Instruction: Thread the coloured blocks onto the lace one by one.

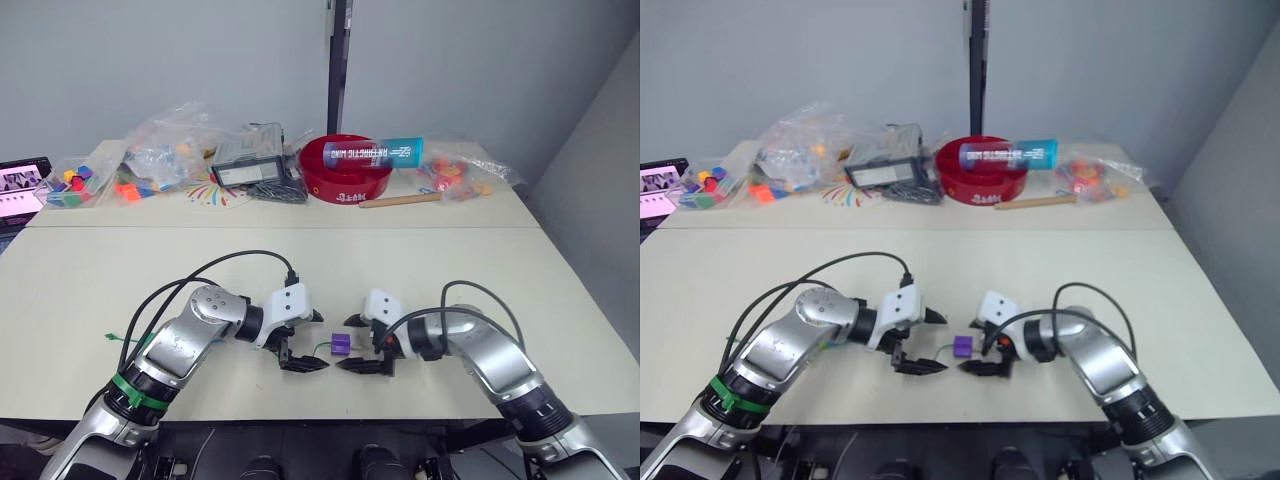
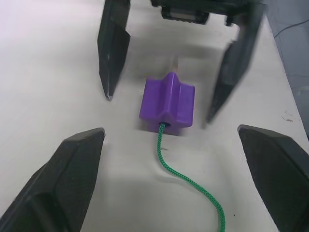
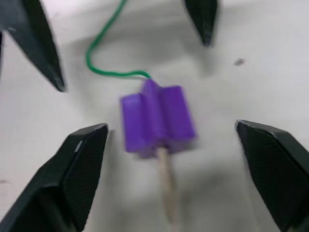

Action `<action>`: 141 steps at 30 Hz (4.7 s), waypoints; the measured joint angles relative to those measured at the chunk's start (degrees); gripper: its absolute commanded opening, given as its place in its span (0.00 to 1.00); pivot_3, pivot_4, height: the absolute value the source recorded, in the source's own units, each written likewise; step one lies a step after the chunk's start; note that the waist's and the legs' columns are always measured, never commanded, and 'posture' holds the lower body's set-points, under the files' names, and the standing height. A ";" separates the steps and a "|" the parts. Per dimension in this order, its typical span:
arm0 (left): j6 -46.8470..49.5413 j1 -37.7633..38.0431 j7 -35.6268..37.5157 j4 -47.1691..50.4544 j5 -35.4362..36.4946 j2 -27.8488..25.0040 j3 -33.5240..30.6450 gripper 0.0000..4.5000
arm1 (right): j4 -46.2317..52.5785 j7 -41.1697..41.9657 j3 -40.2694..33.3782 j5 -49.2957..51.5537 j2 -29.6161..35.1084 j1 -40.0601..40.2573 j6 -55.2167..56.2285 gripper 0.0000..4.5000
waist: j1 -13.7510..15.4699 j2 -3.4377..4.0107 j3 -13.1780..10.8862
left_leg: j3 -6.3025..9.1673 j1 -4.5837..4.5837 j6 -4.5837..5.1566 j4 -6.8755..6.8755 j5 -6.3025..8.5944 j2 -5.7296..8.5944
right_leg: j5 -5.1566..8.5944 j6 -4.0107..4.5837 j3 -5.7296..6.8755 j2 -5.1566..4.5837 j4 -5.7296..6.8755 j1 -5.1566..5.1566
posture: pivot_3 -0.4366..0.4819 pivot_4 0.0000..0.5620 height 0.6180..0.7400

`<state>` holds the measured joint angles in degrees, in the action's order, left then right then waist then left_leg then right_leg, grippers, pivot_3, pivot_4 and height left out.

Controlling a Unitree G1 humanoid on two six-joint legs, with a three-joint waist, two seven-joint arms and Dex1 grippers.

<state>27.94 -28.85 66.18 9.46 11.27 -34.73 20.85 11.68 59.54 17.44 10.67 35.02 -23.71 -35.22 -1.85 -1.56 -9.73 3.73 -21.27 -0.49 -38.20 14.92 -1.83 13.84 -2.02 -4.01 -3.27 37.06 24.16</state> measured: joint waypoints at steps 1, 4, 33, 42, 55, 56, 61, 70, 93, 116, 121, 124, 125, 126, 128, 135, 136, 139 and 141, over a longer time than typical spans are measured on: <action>-1.02 -0.05 -0.03 -0.94 -0.13 0.92 0.33 0.99 | 0.67 0.00 -1.00 0.57 0.92 0.91 -0.02 1.00 | 0.11 0.00 0.00 | 0.00 -0.01 0.01 0.00 0.01 0.01 | 0.00 0.00 0.00 0.00 -0.02 0.00 | 0.48 0.27 0.92; -3.56 -0.41 -0.32 -3.42 -1.00 3.11 1.30 0.99 | 1.93 -0.01 -1.93 1.12 2.56 3.36 0.17 1.00 | 0.25 0.00 0.00 | -0.01 -0.03 0.02 0.00 0.01 0.00 | 0.00 -0.01 -0.01 0.01 -0.04 0.01 | 0.48 0.27 0.92; -12.80 -2.09 0.94 -13.67 -6.43 7.17 4.07 0.31 | 0.40 -2.30 -0.42 0.15 2.24 4.29 5.29 0.59 | -0.42 0.00 0.00 | -0.01 0.01 0.02 0.00 0.01 0.00 | 0.00 -0.01 -0.02 0.02 0.01 0.00 | 0.48 0.27 0.92; -12.80 -2.10 1.08 -13.64 -6.70 7.17 3.90 0.31 | 0.10 -0.02 0.14 -0.16 2.46 4.26 6.45 0.00 | -0.42 0.00 0.00 | -0.01 0.02 0.02 0.00 0.01 0.00 | 0.00 -0.01 -0.02 0.02 0.01 0.00 | 0.48 0.27 0.92; -12.79 -0.46 3.53 -10.89 -6.24 0.87 2.06 0.31 | -1.02 2.46 -1.09 -0.04 6.51 4.49 8.69 0.00 | -0.58 0.00 0.00 | -0.01 0.05 0.02 0.00 0.01 -0.01 | 0.00 -0.01 -0.02 0.03 0.03 -0.01 | 0.48 0.27 0.92; -12.93 0.27 4.16 -10.30 -5.80 -0.60 1.29 0.31 | -1.37 2.94 -1.76 0.15 7.33 4.82 9.10 0.00 | -0.57 0.00 0.00 | -0.01 0.05 0.02 0.00 0.01 -0.02 | 0.00 -0.01 -0.02 0.03 0.02 -0.01 | 0.48 0.27 0.92; -13.94 2.71 5.97 -9.48 -4.28 -5.73 -1.64 0.31 | -2.90 4.12 -3.78 0.83 8.92 6.11 10.99 0.00 | -0.62 0.00 0.00 | -0.02 0.07 0.03 0.00 0.01 -0.03 | 0.00 -0.01 -0.02 0.03 0.02 -0.02 | 0.48 0.27 0.92; -25.42 7.79 9.63 -15.58 -3.30 -17.54 -7.76 0.31 | -9.34 8.77 -8.06 1.53 14.25 10.12 22.33 0.00 | -0.80 0.02 0.02 | -0.19 0.34 0.11 0.06 0.06 -0.09 | 0.01 0.03 -0.05 0.04 0.02 -0.18 | 0.48 0.27 0.92; -33.00 9.00 12.22 -26.27 -3.55 -21.95 -11.73 0.31 | -13.38 10.77 -9.07 1.15 14.54 9.77 25.33 0.00 | -1.01 0.24 0.13 | -0.40 1.17 0.14 0.37 0.09 -0.15 | 0.53 -0.34 -0.20 0.07 0.01 -1.01 | 0.48 0.27 0.92; -17.42 0.13 21.64 -15.05 -9.40 -28.75 -7.97 0.97 | -12.75 10.24 -6.47 -1.02 9.94 5.87 24.11 0.00 | -1.78 -0.24 -0.14 | -0.36 0.99 0.23 0.37 0.15 -0.18 | 0.48 -0.23 -0.19 0.12 0.00 -0.70 | 0.48 0.27 0.92; -18.54 -5.44 24.00 -18.27 -13.56 -28.78 -4.28 0.97 | -11.31 9.64 -6.30 -1.53 9.45 6.09 23.11 0.00 | -1.71 -0.28 -0.16 | -0.35 0.95 0.24 0.37 0.16 -0.17 | 0.48 -0.23 -0.18 0.13 -0.02 -0.69 | 0.48 0.27 0.92; -15.88 -10.03 25.67 -17.42 -13.96 -29.59 -1.11 0.97 | -10.95 9.12 -6.10 -1.63 8.99 6.01 22.73 0.00 | -1.69 -0.35 -0.20 | -0.35 0.93 0.25 0.37 0.16 -0.17 | 0.49 -0.24 -0.19 0.12 -0.03 -0.69 | 0.48 0.27 0.92; -15.29 -10.65 25.77 -17.04 -13.95 -29.99 -0.42 0.97 | -10.90 9.08 -6.07 -1.62 8.95 6.01 22.71 0.00 | -1.77 -0.35 -0.20 | -0.36 0.94 0.26 0.37 0.17 -0.17 | 0.50 -0.25 -0.20 0.12 -0.03 -0.69 | 0.48 0.27 0.92; -14.90 -11.51 25.83 -16.57 -13.92 -30.70 0.82 0.97 | -10.81 9.03 -6.01 -1.62 8.91 6.01 22.67 0.00 | -1.84 -0.35 -0.20 | -0.35 0.94 0.28 0.37 0.18 -0.17 | 0.50 -0.25 -0.20 0.13 -0.03 -0.69 | 0.48 0.27 0.92; -13.08 -14.05 25.95 -15.01 -13.54 -32.49 4.76 0.97 | -10.67 8.93 -5.93 -1.65 8.86 5.99 22.60 0.00 | -1.89 -0.40 -0.23 | -0.33 0.92 0.29 0.37 0.18 -0.18 | 0.50 -0.25 -0.19 0.13 -0.02 -0.68 | 0.48 0.27 0.92; -9.34 -21.20 26.07 -12.45 -14.49 -32.52 13.68 0.97 | -9.81 7.75 -5.61 -2.24 7.41 6.02 22.04 0.00 | -1.89 -0.47 -0.27 | -0.34 0.93 0.29 0.37 0.18 -0.17 | 0.58 -0.38 -0.20 0.14 0.00 -0.68 | 0.48 0.27 0.92; -8.70 -21.36 26.07 -12.37 -14.69 -31.66 14.29 0.97 | -9.63 7.59 -5.61 -2.31 7.22 6.04 21.83 0.00 | -1.88 -0.47 -0.27 | -0.34 0.93 0.29 0.36 0.18 -0.17 | 0.57 -0.37 -0.20 0.13 0.01 -0.68 | 0.48 0.27 0.92; -7.55 -21.39 26.07 -11.14 -15.48 -28.71 15.97 0.97 | -8.39 6.59 -5.50 -2.56 6.58 6.42 20.91 0.00 | -1.87 -0.53 -0.30 | -0.33 0.92 0.29 0.36 0.18 -0.17 | 0.48 -0.22 -0.20 0.13 0.00 -0.68 | 0.48 0.27 0.92; -7.31 -21.33 26.07 -10.75 -16.18 -27.57 16.63 0.97 | -7.74 6.14 -5.53 -2.55 6.27 6.73 20.36 0.00 | -1.92 -0.54 -0.31 | -0.33 0.92 0.29 0.36 0.18 -0.17 | 0.48 -0.22 -0.20 0.13 0.00 -0.67 | 0.48 0.27 0.92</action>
<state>20.63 -50.18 92.25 -1.29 -4.91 -62.30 37.48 3.94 65.69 11.92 8.12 41.29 -16.98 -14.86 -3.77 -2.10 -10.04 3.40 -20.35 -0.20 -37.84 15.10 -1.99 14.33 -2.24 -4.21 -3.14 37.06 23.50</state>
